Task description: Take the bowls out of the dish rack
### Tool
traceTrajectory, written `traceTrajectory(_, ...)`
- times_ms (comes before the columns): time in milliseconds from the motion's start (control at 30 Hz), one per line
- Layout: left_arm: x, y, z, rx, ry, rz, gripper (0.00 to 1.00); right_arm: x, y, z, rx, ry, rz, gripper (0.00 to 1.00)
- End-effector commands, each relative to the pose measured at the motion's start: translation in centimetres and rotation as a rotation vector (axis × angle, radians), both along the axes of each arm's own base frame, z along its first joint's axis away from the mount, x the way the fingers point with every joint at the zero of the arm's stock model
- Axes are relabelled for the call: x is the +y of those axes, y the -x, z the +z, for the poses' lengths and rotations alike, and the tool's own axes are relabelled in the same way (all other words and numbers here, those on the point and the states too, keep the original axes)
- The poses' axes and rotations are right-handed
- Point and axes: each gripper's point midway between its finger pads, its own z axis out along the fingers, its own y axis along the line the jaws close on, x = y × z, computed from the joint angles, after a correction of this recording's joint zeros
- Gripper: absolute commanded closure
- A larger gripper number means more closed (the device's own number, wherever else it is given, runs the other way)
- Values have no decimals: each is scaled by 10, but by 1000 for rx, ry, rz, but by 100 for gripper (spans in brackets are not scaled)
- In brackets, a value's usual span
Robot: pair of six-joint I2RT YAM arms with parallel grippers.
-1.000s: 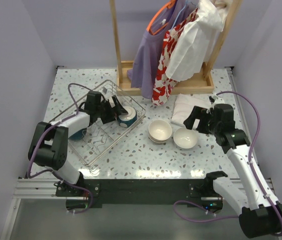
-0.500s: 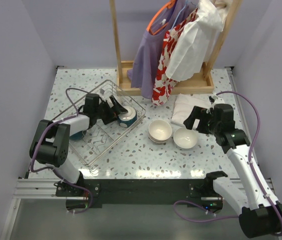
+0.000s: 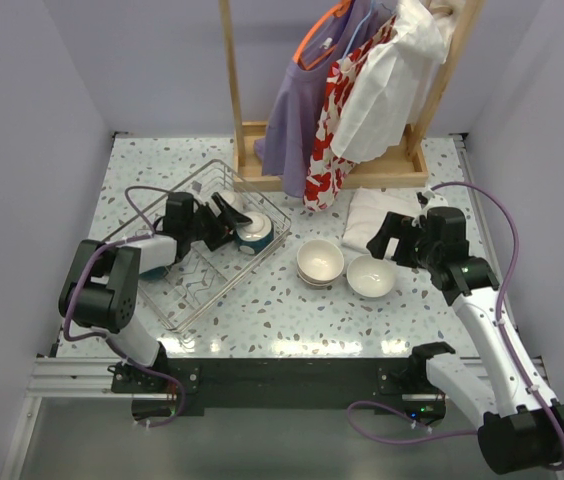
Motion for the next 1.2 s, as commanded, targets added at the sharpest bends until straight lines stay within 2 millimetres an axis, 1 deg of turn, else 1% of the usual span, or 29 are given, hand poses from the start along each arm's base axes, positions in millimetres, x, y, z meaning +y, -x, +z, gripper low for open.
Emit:
traceTrajectory(0,-15,8,28,-24,86,-47,22,2,-7,19,-60,-3,12,7)
traceTrajectory(67,-15,8,34,-33,90,-48,23,2,-7,19,-60,-3,11,7)
traceTrajectory(200,-16,5,53,-73,97,-50,28,2,-7,17,-57,-1,7,7)
traceTrajectory(267,-16,4,59,-87,96,-54,29,2,-6,18,-58,-5,8,7)
traceTrajectory(367,-16,3,66,-103,85,-61,33,2,-6,18,-57,-8,6,7)
traceTrajectory(467,-18,5,68,-107,89,-82,38,3,-6,18,-56,-12,7,7)
traceTrajectory(667,-25,12,77,-117,149,-113,38,3,-7,18,-55,-15,5,7)
traceTrajectory(700,-25,13,83,-135,158,-116,36,3,-7,18,-55,-15,5,7)
traceTrajectory(800,-26,14,92,-156,171,-123,30,3,-7,18,-55,-13,6,7)
traceTrajectory(900,-28,15,100,-175,186,-132,30,3,-8,17,-51,-17,3,7)
traceTrajectory(1033,-29,15,104,-186,197,-135,32,5,-9,17,-48,-23,7,7)
traceTrajectory(1133,-28,14,103,-192,180,-132,37,8,-9,19,-54,-34,18,7)
traceTrajectory(1167,-26,15,100,-186,158,-129,40,9,-9,20,-55,-36,23,7)
